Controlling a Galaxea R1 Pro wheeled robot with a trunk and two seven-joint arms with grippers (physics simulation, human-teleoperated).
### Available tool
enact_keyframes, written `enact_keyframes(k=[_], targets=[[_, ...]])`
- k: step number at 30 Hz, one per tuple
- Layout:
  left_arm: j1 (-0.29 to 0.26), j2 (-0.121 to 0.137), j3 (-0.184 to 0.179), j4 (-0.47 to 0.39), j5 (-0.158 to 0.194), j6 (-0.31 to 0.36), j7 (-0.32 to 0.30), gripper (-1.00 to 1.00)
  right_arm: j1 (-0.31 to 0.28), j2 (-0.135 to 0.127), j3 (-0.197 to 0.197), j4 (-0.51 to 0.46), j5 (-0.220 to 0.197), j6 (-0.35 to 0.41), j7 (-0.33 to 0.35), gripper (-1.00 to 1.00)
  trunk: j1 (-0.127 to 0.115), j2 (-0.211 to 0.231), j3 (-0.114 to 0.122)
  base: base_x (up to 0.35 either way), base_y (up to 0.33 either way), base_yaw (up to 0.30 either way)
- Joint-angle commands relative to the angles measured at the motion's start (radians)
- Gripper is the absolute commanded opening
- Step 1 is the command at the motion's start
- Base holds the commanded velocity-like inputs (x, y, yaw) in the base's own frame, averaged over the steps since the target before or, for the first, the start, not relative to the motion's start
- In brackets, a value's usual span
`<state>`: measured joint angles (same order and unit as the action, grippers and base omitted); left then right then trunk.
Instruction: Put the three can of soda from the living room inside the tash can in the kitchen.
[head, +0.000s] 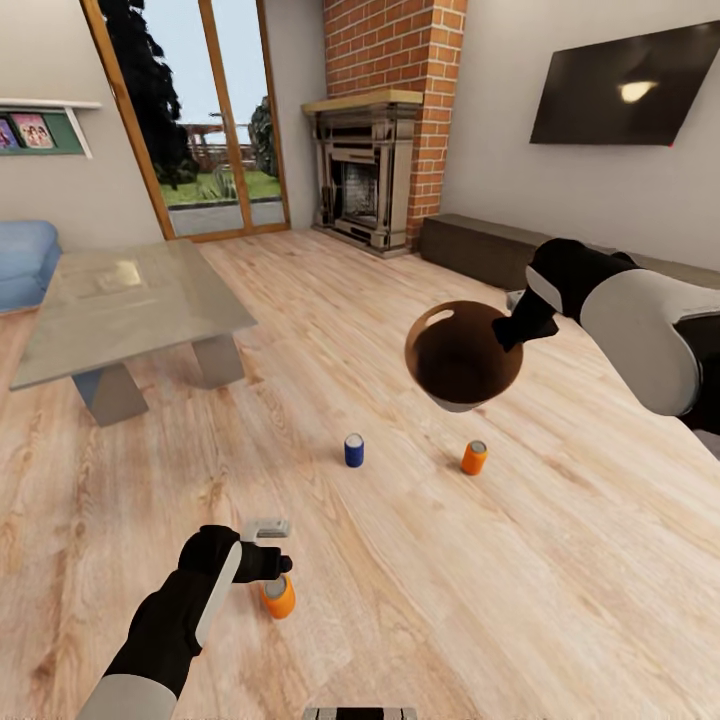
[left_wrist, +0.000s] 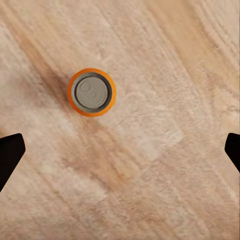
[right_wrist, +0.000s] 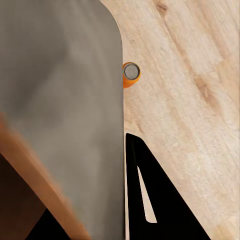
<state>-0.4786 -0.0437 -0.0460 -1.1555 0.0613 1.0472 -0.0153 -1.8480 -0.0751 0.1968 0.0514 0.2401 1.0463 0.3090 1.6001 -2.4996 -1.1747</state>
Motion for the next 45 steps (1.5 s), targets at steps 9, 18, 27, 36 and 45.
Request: enact_keyframes(k=[9,18,27,36,45], targets=[[0.0,0.001,0.0,0.0,-0.001,0.0,0.0,1.0,0.004,0.001,-0.014,-0.002,-0.012,0.001,0.007,-1.0,0.004,-0.003,-0.039,0.0,0.0,0.0],[0.0,0.001,0.0,-0.001,-0.002,0.0,0.001,1.0,0.005,0.001,-0.011,-0.003,-0.012,0.001,0.007,-1.0,0.004,-0.003,-0.057,0.0,0.0,0.0],[0.0,0.003,0.0,-0.001,0.002,0.0,-0.005,1.0,0.006,0.003,-0.007,-0.003,-0.012,0.001,0.007,-1.0,0.004,-0.003,-0.071,0.11,0.067,0.0],[0.001,0.004,0.0,-0.006,0.003,0.0,-0.005,1.0,0.007,0.004,-0.005,-0.002,-0.012,0.001,0.007,-1.0,0.004,-0.003,-0.084,0.116,0.036,0.0],[0.001,0.004,0.0,-0.008,0.003,0.0,-0.004,1.0,0.006,0.009,-0.002,-0.002,-0.012,0.001,0.007,-1.0,0.004,-0.003,-0.096,0.141,0.001,0.0]])
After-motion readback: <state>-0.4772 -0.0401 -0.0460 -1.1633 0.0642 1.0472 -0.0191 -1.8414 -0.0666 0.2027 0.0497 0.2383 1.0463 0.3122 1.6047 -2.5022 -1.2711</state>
